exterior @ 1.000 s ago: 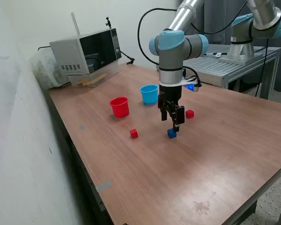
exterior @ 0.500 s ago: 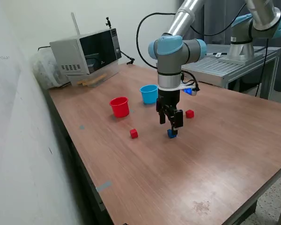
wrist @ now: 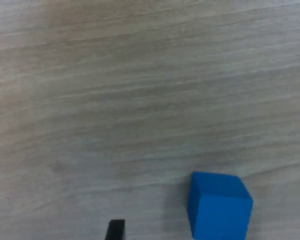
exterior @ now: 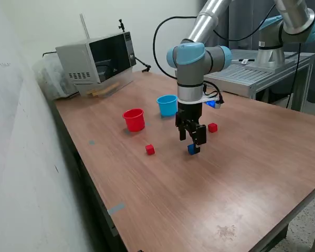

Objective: Place red objects in the red bin, and blue objects in the blue bin.

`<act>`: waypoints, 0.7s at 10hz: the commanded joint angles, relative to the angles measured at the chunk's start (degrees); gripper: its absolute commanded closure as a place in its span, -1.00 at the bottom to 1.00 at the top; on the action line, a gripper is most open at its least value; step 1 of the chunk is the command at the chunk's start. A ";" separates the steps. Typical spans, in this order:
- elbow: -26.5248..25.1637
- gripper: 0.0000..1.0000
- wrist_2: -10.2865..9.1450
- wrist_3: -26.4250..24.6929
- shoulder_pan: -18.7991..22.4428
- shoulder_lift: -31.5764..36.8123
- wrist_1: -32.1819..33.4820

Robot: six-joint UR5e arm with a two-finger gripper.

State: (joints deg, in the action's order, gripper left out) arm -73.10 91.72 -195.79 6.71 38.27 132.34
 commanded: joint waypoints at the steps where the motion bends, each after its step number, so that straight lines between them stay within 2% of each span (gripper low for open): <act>1: -0.12 -1.00 -0.05 0.85 -0.03 0.05 0.02; 2: -0.12 1.00 -0.05 0.85 -0.03 0.05 0.02; 7: -0.12 1.00 -0.05 2.43 -0.38 0.14 -0.07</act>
State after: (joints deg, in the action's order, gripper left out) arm -73.21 91.67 -194.15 6.43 38.35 132.31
